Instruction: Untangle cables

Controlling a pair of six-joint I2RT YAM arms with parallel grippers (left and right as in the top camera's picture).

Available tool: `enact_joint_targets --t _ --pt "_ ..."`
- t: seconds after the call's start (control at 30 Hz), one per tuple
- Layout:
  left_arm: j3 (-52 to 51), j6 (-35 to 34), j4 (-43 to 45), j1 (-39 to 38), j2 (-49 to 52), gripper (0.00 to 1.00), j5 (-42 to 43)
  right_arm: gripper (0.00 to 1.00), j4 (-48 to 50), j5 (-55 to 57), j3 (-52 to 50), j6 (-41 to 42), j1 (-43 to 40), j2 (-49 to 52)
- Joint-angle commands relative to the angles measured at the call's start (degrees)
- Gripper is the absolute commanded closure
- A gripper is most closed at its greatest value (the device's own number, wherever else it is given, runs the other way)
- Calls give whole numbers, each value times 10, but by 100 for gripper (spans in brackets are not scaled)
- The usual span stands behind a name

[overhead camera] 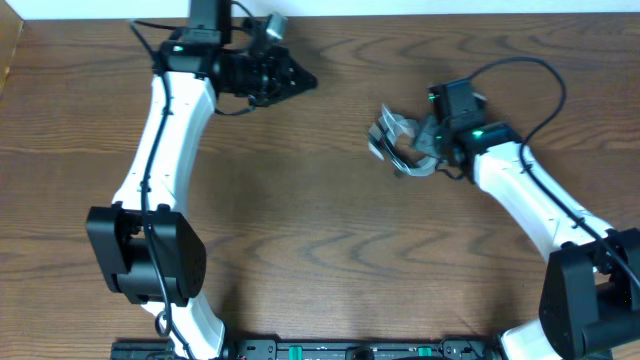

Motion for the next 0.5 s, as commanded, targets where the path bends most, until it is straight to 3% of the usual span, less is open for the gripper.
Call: enact_joint_targets --t 0.0,0.13,0.3,0.47 --pt "9 4 1 5 -11 93 9 36 4 -5 -3 -55 -9 3" --pt "9 25 0 2 -11 92 0 38 21 -54 -3 -102 -8 3" --pt "8 30 -11 2 -11 93 -97 38 48 -109 -3 -137 -8 3" --pt "8 80 -23 2 -11 92 -218 40 60 -118 -3 -154 -8 17"
